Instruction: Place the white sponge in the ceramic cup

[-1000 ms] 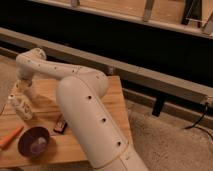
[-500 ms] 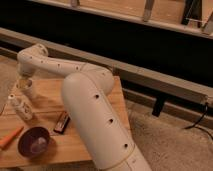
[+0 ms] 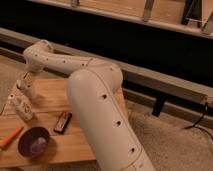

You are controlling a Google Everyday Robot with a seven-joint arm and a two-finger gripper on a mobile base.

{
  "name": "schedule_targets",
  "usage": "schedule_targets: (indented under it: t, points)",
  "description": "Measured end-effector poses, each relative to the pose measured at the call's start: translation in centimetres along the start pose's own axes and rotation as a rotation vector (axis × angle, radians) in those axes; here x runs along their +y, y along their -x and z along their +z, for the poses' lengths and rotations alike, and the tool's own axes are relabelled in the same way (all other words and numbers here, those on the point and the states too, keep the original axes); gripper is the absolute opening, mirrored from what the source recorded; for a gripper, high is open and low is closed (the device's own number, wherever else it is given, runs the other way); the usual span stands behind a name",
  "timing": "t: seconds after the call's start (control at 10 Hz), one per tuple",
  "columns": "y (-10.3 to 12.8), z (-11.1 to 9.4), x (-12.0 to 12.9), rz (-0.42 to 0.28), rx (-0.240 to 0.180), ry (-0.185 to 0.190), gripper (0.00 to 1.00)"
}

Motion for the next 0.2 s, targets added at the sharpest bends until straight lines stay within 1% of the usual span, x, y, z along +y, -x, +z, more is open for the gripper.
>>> schedule_targets:
  t: [0.1, 0.2]
  points:
    - [-0.95, -0.44, -0.21, 0.023, 0.036, -0.013, 0.8]
    - [-1.56, -0.77, -0.34, 0.04, 0.062, -0.024, 0.8]
